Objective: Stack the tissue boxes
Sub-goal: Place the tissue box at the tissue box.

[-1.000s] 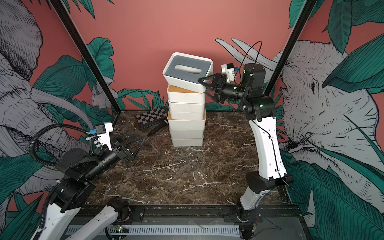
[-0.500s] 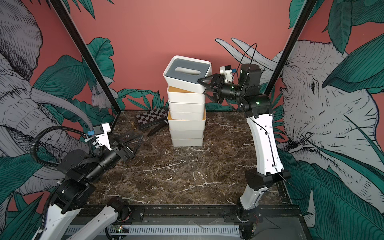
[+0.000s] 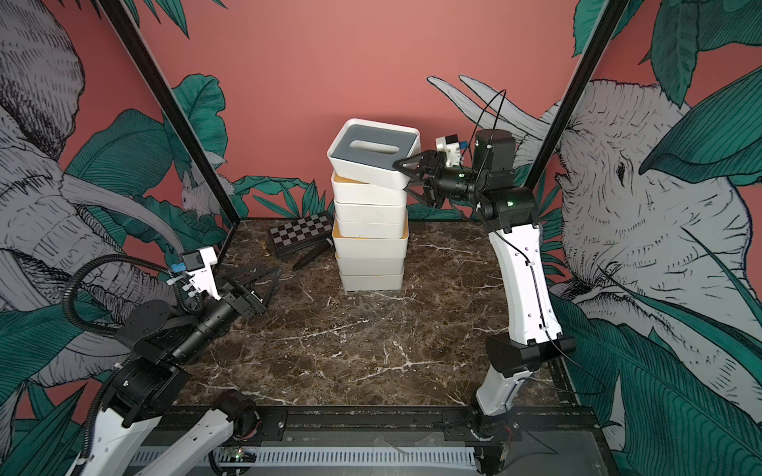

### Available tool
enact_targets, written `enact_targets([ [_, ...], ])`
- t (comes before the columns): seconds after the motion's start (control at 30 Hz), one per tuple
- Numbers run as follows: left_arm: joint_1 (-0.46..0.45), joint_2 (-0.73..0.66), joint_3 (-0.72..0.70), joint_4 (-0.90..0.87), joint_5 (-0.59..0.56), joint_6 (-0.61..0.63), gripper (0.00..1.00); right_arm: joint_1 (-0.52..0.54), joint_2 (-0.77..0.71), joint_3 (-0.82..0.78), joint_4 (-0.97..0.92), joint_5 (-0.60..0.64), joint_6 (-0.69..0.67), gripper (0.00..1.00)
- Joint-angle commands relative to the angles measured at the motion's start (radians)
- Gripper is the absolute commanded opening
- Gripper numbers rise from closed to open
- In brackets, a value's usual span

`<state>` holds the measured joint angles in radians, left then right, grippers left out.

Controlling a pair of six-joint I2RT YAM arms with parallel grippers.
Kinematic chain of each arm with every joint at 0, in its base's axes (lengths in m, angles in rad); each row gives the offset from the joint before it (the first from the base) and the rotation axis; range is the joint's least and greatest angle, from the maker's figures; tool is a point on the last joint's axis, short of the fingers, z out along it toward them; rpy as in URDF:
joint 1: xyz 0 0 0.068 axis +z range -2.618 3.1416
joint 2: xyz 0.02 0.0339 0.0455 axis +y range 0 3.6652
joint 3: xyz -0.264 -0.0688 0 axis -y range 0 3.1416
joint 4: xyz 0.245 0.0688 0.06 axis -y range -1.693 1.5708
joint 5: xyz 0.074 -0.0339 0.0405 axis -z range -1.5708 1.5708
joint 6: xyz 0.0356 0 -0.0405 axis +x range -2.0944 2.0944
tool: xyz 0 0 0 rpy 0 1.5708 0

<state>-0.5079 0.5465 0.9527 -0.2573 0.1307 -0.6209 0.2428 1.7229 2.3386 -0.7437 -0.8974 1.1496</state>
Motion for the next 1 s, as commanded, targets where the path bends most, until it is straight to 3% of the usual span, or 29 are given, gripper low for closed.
enact_targets([
  [0.0,0.006,-0.004,-0.019,-0.006,-0.031,-0.014,1.0,-0.003,-0.026,-0.015,0.098,-0.002,-0.002,0.5],
  [0.17,0.003,-0.009,-0.034,-0.001,-0.043,-0.024,1.0,-0.002,-0.029,-0.031,0.1,0.005,0.007,0.51],
  [0.97,0.005,-0.01,-0.057,0.008,-0.07,-0.036,0.99,-0.018,-0.052,-0.082,0.164,0.032,0.072,0.76],
])
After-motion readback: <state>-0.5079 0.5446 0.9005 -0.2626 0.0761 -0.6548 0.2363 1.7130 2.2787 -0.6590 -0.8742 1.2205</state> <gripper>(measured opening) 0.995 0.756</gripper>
